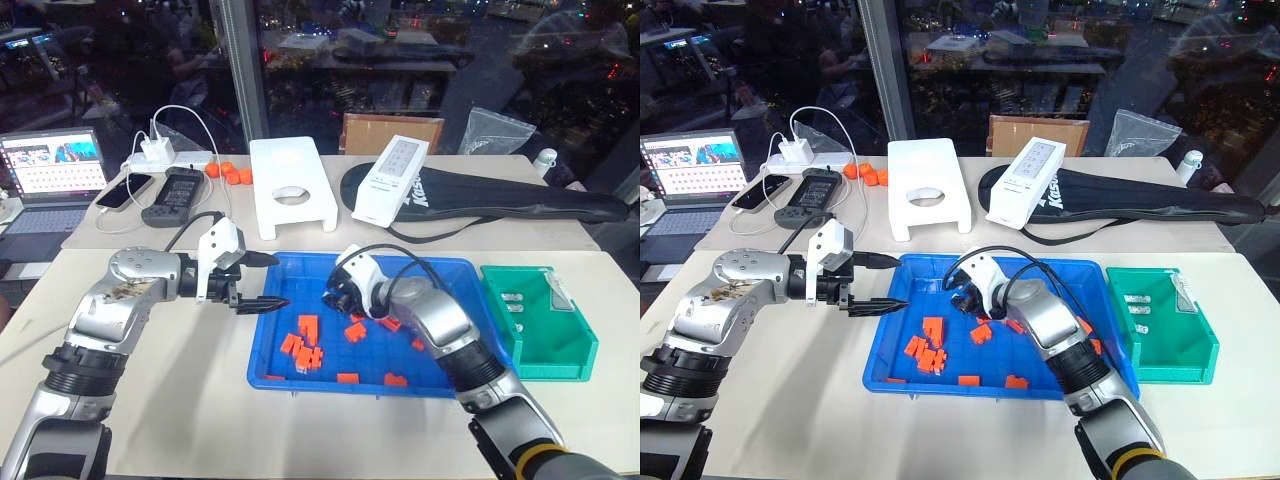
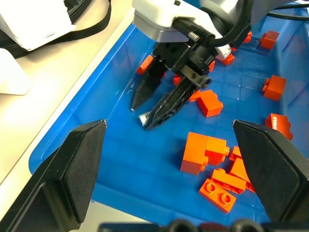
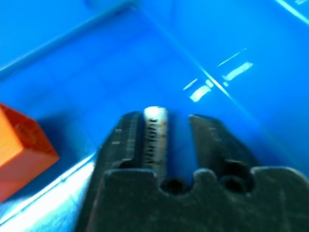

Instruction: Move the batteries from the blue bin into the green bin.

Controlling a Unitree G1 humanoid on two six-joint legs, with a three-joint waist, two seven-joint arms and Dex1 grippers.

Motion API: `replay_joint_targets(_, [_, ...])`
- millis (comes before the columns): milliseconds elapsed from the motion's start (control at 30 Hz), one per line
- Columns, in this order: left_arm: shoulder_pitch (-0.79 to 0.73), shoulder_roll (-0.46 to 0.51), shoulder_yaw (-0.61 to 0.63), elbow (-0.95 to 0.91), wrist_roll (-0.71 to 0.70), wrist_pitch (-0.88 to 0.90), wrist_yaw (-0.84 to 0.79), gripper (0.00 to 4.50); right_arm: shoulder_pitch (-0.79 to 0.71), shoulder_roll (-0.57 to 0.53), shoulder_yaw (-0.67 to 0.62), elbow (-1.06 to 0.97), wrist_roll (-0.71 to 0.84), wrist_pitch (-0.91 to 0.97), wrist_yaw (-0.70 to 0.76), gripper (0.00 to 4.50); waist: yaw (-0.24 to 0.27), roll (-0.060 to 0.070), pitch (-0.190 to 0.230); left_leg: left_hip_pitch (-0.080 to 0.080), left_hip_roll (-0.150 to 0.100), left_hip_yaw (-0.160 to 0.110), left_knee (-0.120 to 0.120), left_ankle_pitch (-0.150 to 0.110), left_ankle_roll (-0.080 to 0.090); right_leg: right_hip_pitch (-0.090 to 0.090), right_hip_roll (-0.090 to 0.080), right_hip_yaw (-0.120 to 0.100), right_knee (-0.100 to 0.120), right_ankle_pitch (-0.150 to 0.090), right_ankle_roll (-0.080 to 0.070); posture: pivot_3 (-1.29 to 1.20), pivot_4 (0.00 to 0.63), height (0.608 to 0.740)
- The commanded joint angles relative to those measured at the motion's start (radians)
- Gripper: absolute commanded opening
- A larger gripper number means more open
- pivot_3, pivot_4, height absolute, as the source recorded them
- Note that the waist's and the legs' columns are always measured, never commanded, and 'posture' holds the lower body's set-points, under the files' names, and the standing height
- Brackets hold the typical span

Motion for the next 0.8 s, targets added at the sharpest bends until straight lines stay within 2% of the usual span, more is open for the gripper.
replay_joint_targets(33, [-0.013, -0.001, 0.007, -0.02, -0.005, -0.008, -0.001, 4.5, -0.003, -0.033, -0.025, -0.099, 0.009, 0.041, 0.022, 0.28, 0.0, 0.0, 0.0, 0.0, 0.0, 0.0, 0.0, 0.0, 0.0, 0.0, 0.0, 0.0, 0.0, 0.0, 0.0, 0.0, 0.15, 0.722])
replay_joint_targets(167, [-0.021, -0.004, -0.002, -0.012, -0.014, -0.009, -0.031, 4.5, -0.028, -0.102, -0.095, -0.206, 0.061, 0.048, 0.086, 0.28, 0.001, 0.0, 0.0, -0.001, 0.0, 0.0, 0.0, 0.0, 0.0, -0.001, 0.0, 0.0, 0.0, 0.0, 0.0, 0.0, 0.15, 0.722])
replay_joint_targets(267, [-0.05, -0.023, 0.011, 0.012, -0.031, -0.002, -0.032, 4.5, -0.047, -0.156, -0.215, -0.255, 0.115, 0.108, 0.092, 0.28, 0.004, 0.0, 0.0, -0.001, 0.0, 0.0, 0.0, 0.0, 0.0, 0.0, 0.0, 0.0, 0.0, 0.0, 0.0, 0.0, 0.15, 0.722])
replay_joint_targets(467, [-0.136, -0.089, 0.031, 0.041, -0.101, 0.032, -0.038, 4.5, -0.021, -0.431, -0.338, -0.285, 0.111, 0.088, 0.171, 0.28, 0.028, 0.0, 0.001, -0.001, -0.001, 0.0, 0.001, 0.0, 0.0, 0.0, -0.001, 0.0, -0.002, 0.0, 0.0, 0.0, 0.15, 0.722])
replay_joint_targets(600, [-0.192, -0.124, 0.014, 0.058, -0.118, 0.039, -0.055, 4.5, 0.074, -0.668, -0.455, -0.239, 0.08, 0.079, 0.205, 0.28, 0.035, 0.0, 0.001, -0.002, -0.001, 0.0, 0.0, 0.0, 0.0, 0.0, -0.001, 0.0, -0.005, 0.0, 0.0, 0.0, 0.15, 0.722])
replay_joint_targets(800, [-0.23, -0.146, 0.002, 0.088, -0.126, 0.032, -0.087, 4.5, 0.263, -0.799, -0.586, -0.267, 0.097, 0.122, 0.228, 0.28, 0.016, 0.001, 0.001, 0.0, -0.002, 0.0, -0.003, 0.0, 0.001, 0.001, -0.001, 0.002, -0.004, 0.0, 0.0, 0.0, 0.15, 0.722])
